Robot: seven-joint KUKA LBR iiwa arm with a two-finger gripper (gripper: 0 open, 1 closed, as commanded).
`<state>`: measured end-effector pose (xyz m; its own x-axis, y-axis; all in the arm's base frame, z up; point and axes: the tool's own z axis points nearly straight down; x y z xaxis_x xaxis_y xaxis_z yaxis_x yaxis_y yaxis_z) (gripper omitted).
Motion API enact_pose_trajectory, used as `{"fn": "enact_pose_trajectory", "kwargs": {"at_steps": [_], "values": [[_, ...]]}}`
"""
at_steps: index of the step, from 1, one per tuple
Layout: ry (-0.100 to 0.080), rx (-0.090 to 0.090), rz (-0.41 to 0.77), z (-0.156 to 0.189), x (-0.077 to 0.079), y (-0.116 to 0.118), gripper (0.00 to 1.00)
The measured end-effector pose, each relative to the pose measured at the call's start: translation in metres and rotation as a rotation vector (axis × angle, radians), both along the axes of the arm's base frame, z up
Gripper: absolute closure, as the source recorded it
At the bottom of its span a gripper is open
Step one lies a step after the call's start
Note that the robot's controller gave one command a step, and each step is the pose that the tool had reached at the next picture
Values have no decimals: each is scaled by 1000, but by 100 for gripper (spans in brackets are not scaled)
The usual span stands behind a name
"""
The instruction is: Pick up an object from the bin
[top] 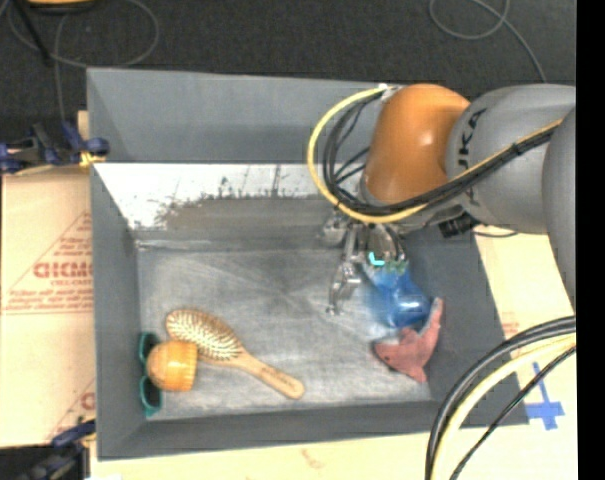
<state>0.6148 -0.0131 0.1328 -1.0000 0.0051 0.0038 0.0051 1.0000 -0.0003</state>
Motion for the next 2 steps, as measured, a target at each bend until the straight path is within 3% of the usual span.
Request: {"fn": "enact_pose_trajectory", "kwargs": {"at_steps": [1, 2], "values": [[-6, 0, 0, 5, 1, 0, 0], [-14, -1, 33, -41, 17, 30, 0]]}}
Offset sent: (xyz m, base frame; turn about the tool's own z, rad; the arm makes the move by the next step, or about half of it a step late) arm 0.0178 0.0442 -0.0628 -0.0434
